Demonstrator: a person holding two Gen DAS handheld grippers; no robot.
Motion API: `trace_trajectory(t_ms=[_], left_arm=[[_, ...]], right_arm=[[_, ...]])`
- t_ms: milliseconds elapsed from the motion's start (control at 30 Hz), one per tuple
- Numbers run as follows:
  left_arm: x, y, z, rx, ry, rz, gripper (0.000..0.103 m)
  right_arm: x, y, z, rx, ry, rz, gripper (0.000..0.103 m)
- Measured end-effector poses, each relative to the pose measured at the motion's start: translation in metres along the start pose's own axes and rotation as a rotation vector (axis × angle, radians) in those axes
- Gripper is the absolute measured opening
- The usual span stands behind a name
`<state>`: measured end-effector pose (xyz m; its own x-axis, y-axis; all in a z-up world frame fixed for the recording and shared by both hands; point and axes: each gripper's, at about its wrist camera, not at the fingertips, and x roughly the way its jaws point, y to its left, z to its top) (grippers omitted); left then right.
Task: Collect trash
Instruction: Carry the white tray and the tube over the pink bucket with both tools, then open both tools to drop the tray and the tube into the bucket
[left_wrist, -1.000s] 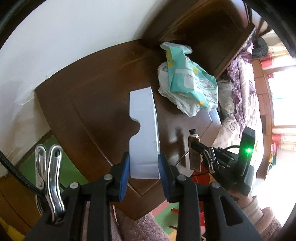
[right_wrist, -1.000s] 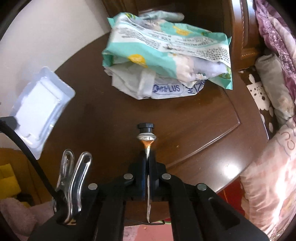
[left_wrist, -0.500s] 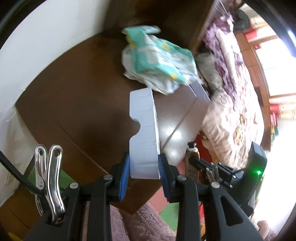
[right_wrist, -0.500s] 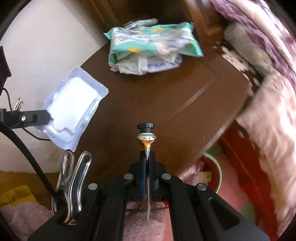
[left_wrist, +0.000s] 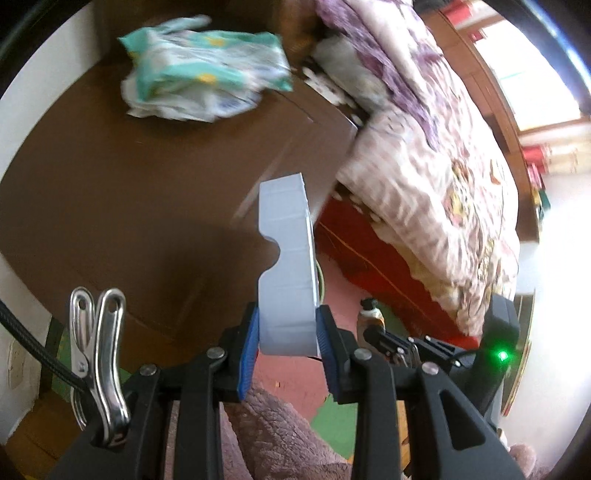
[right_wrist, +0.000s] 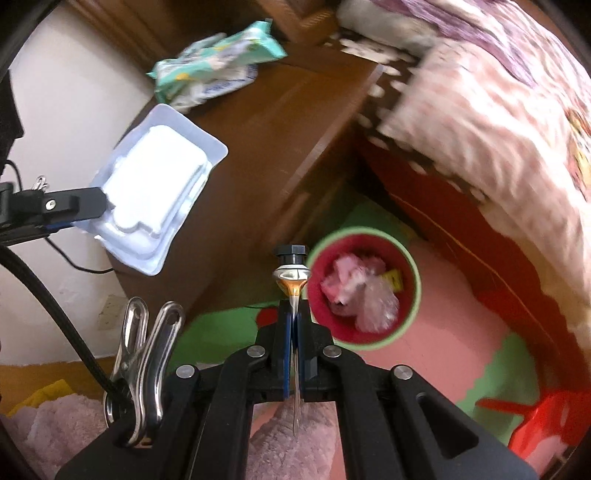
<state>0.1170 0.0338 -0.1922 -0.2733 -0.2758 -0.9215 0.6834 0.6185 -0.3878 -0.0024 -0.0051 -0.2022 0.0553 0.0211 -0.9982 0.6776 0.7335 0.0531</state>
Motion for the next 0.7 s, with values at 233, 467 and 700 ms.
trace_trajectory(t_ms=[233,467,700], left_arm=[[0.034,-0.051,-0.021,0.130,0.041,0.047,0.031],[0.073,-0.078,-0.029,0.186,0.098,0.079,0.031],[0.096,-0.090,-0.031,0.206,0.125,0.092,0.032]], right_arm=[[0.008,-0.038,-0.016,0.098,0.007,-0.014,0.003],[0.018,-0.063,-0.019,0.174,0.010,-0.011,0.003],[0.023,-0.073,-0.021,0.189,0.014,-0.018,0.003]])
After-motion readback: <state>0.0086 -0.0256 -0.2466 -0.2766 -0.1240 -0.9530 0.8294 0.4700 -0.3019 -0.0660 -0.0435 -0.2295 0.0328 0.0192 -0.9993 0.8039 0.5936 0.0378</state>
